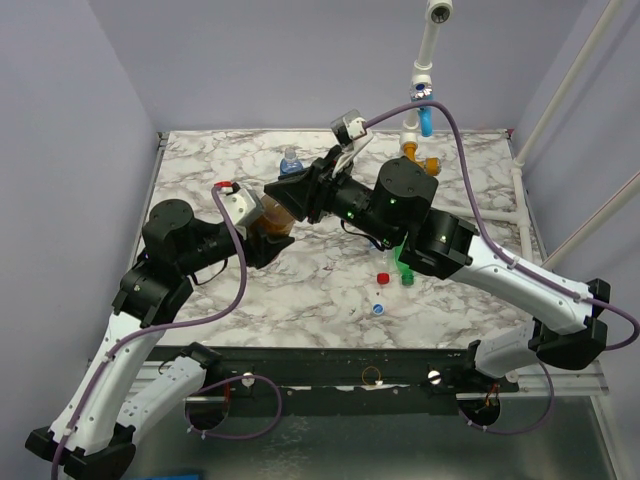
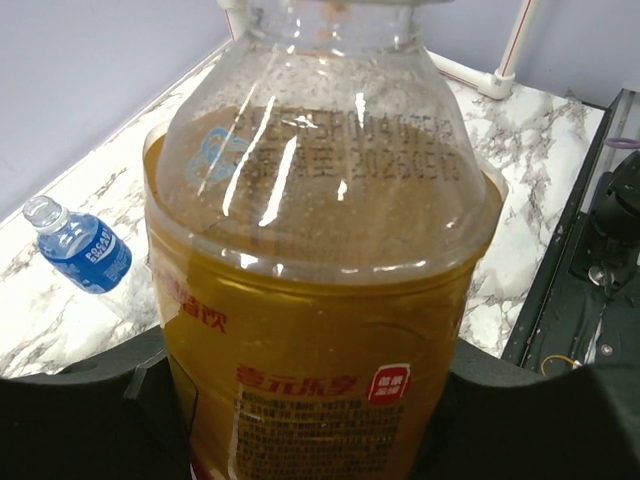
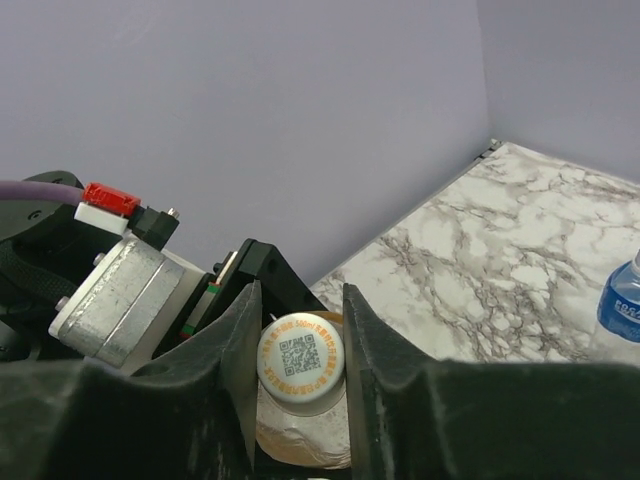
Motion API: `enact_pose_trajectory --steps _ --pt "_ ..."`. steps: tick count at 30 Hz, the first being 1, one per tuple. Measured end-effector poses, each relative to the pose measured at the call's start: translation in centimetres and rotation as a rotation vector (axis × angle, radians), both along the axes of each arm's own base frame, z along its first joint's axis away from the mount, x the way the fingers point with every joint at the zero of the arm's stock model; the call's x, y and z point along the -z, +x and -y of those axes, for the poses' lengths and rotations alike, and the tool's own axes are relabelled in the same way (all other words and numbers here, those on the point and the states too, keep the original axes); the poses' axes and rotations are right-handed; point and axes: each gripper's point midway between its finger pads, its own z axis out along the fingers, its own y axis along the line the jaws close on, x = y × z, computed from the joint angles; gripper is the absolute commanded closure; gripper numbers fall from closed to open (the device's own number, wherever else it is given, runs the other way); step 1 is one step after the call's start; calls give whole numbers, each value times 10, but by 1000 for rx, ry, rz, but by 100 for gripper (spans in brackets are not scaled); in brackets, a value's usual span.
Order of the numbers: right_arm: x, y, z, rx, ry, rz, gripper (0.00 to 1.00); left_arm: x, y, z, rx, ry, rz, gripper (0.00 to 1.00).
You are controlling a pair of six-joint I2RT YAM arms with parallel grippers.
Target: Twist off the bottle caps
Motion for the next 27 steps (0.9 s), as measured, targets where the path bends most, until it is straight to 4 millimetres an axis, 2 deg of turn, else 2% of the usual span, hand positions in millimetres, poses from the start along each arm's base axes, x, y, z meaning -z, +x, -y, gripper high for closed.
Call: enact_pose_trajectory --steps 6,8,10,13,19,22,23,24,27 --pt "0 0 0 1 -3 5 99 0 -1 1 2 -8 -16 64" --pt "0 -1 0 -5 -7 13 99 0 -3 2 9 -14 -25 64" --pt "-2 -6 -1 -37 -6 38 99 -2 -7 5 36 -29 -48 59" --pt "-13 -22 3 -126 19 108 99 -9 -18 12 94 -59 -85 57" --pt "-51 -81 18 -388 98 300 99 -48 -73 33 404 -146 -169 58" --pt "-59 -103 22 -495 116 361 99 -58 -97 36 533 -162 -222 59" --pt "-60 -108 23 -519 117 371 98 -59 -101 36 554 -164 -233 59" --pt "-60 -111 23 -539 116 381 88 -59 -106 36 580 -165 -249 59" --pt "-60 -114 24 -559 108 391 46 -59 -112 36 616 -166 -274 63"
